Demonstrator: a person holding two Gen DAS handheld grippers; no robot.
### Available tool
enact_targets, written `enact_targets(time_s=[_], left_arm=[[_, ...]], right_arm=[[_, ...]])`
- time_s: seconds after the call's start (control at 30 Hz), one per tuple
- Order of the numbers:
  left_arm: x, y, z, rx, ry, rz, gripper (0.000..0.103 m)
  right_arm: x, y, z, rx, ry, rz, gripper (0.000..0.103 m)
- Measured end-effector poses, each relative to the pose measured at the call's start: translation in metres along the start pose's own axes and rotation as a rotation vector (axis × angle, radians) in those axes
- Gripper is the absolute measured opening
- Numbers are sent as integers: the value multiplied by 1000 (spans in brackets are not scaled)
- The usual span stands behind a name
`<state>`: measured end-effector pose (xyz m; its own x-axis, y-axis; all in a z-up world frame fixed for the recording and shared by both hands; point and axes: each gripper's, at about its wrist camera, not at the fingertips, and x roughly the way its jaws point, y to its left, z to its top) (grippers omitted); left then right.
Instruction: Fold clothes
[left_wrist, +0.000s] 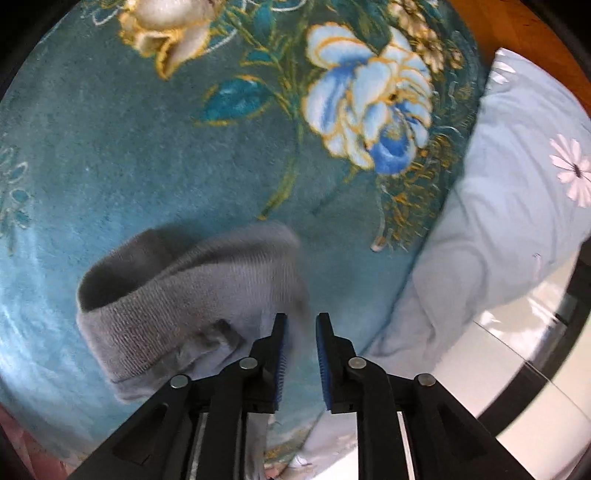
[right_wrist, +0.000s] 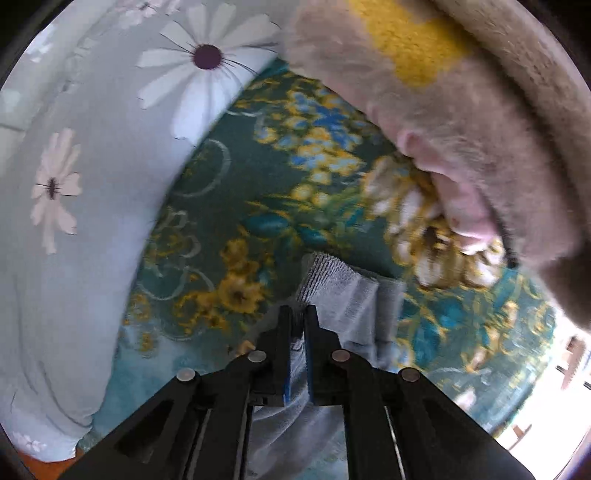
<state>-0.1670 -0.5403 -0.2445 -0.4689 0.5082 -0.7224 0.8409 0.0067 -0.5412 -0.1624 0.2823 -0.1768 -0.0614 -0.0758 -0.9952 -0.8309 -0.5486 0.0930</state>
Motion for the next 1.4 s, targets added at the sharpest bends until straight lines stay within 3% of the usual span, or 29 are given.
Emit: enact_targets(time_s=[0.07, 0.13, 0.2, 0.27, 0.3, 0.33, 0.47, 0.57, 0.73, 0.83, 0.87, 0.93, 1.0, 1.2, 1.27, 1.4], left_arm=[[-11, -2, -6, 64, 10, -28, 30], [-27, 2, -13, 154, -11, -17, 45], [-43, 13, -21, 249, -63, 46, 58], [-49, 42, -24, 298, -108, 175, 60], [-48, 55, -24, 281, -108, 194, 60], [-45, 73, -22, 221, -86, 158, 61], [-25, 130, -18, -56, -8, -103, 72], [-3, 133, -19, -78, 10, -78, 77], [20, 116, -17, -31, 4, -55, 78], [22, 108, -14, -9, -14, -36, 75], [21, 107, -14, -4, -21, -25, 69], [16, 104, -14, 12, -37, 38, 34], [11, 101, -15, 27, -44, 74, 23], [-36, 60, -32, 271, -79, 74, 17], [-65, 57, -30, 278, -90, 12, 17], [-122, 68, -1, 293, -200, 22, 17]], right_arm=[[-6, 1, -7, -22, -18, 43, 15], [-15, 5, -16, -58, -37, 120, 22], [-29, 9, -36, -133, -51, 182, 31], [-37, 13, -56, -182, -47, 209, 32], [-40, 13, -69, -203, -38, 219, 32], [-41, 13, -82, -212, -22, 229, 32], [-36, -3, -126, -184, 75, 240, 32], [-36, -21, -144, -140, 112, 224, 32], [-59, -38, -155, -105, 87, 212, 32], [-82, -41, -160, -143, 52, 203, 32], [-90, -41, -162, -157, 40, 202, 32], [-103, -44, -169, -183, 25, 203, 32], [-109, -45, -178, -201, 20, 208, 32], [-108, -40, -209, -235, 37, 221, 32], [-105, -37, -219, -240, 46, 227, 32], [-105, -26, -241, -275, 56, 263, 32]])
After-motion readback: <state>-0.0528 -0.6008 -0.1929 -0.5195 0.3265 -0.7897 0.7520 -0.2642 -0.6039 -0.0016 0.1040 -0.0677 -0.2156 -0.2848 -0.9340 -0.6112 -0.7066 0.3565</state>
